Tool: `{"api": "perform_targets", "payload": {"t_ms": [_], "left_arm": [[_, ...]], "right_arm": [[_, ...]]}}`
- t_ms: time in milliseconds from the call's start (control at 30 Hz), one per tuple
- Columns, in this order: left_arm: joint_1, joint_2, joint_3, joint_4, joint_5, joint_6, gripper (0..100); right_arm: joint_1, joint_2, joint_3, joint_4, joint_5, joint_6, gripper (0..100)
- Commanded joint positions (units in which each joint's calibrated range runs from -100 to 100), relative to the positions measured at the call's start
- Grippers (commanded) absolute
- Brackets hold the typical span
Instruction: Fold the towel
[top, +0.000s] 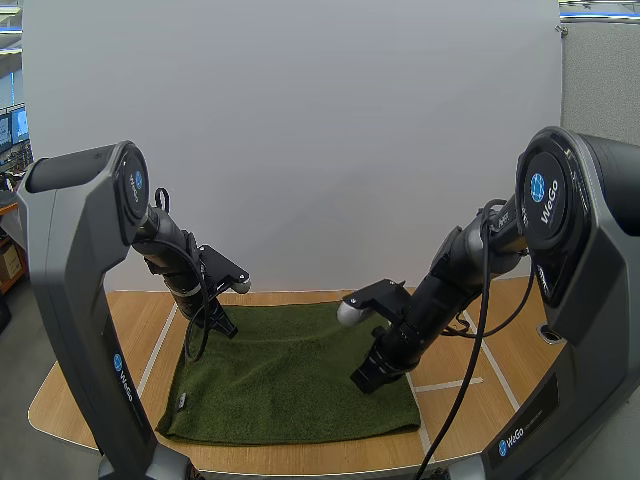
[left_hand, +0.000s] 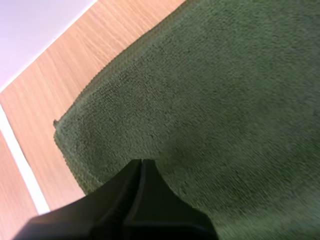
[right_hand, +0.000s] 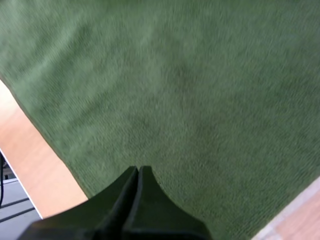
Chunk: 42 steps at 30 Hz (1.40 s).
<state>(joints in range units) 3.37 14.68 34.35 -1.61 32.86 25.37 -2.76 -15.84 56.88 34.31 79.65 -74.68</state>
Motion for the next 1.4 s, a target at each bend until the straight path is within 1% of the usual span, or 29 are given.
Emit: {"api": "perform_targets", "payload": {"t_ms": [0,100,300,500,733,967,1100,1233,1367], "left_arm": [[0.08,2.8,-3.2,-1.3,-2.4,0.1,0],[0.08,3.1,-3.4,-1.3,-5.3,0.1,0],[0.08,5.0,-3.4,-1.3,-6.0,0.2,0],[0.08,6.2,-3.4,-1.3,-9.2,0.2,0],[0.08,6.2,-4.5,-1.3,-9.1,0.2,0],[0.08,6.2,-4.5,-1.2,-10.6,0.2,0],[0.08,6.2,-4.5,-1.2,-10.8,0.2,0],[0.08,6.2,-4.5,-1.2,-10.8,0.2,0],[0.08,6.2,-4.5,-1.2,-10.4,0.1,0]], "right_arm": [[-0.1,-0.8,3.6,-3.4,-4.0,-0.6,0],[-0.1,-0.8,4.2,-4.2,-4.5,-0.6,0],[-0.1,-0.8,6.5,-4.8,-6.7,-1.2,0],[-0.1,-0.8,7.3,-7.0,-8.0,-1.2,0],[-0.1,-0.8,7.3,-7.3,-7.8,-1.1,0],[-0.1,-0.8,7.3,-9.8,-7.8,0.2,0],[-0.1,-0.8,7.3,-10.0,-7.8,0.4,0],[-0.1,-0.8,7.3,-12.2,-7.8,1.7,0],[-0.1,-0.8,7.3,-12.4,-7.8,1.7,0]]}}
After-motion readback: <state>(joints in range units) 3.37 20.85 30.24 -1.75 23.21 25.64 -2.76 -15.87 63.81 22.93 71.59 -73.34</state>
